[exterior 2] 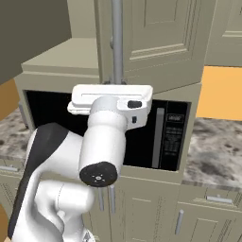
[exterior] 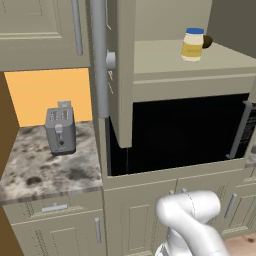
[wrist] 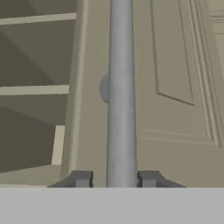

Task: The dining table condiment station is running low on mayonnaise. Refill the condiment station by opening the cabinet and taking the mayonnaise from the cabinet and placing it on the dining table.

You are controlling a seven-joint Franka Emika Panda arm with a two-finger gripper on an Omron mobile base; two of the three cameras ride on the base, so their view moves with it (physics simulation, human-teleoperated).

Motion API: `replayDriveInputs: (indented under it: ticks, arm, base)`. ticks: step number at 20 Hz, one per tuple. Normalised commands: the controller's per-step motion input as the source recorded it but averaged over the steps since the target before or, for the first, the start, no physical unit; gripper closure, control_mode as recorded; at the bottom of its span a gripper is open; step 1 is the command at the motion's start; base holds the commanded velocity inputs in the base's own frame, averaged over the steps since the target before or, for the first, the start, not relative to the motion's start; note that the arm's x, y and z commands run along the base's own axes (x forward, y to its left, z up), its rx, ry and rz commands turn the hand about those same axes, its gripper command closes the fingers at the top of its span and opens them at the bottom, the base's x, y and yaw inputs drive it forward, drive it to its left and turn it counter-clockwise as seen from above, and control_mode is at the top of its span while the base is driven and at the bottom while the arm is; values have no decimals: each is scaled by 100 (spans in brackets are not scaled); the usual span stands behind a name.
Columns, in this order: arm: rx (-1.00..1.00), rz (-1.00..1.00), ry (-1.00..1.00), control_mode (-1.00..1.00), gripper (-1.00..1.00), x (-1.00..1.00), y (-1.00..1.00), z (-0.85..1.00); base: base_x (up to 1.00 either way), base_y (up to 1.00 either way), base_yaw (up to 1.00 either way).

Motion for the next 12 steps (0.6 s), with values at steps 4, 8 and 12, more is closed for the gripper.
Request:
replayDriveInputs:
  ticks: [4, 8, 12]
  arm:
    - [-3, -1, -15, -100, -100, -80, -4, 1]
    - [-19, -1, -20, -100, -100, -91, 29, 27]
    - [-32, -6, 0, -100, -100, -17, 93, 13]
  base:
    - [0, 0, 0]
    - [0, 0, 0]
    - [0, 0, 0]
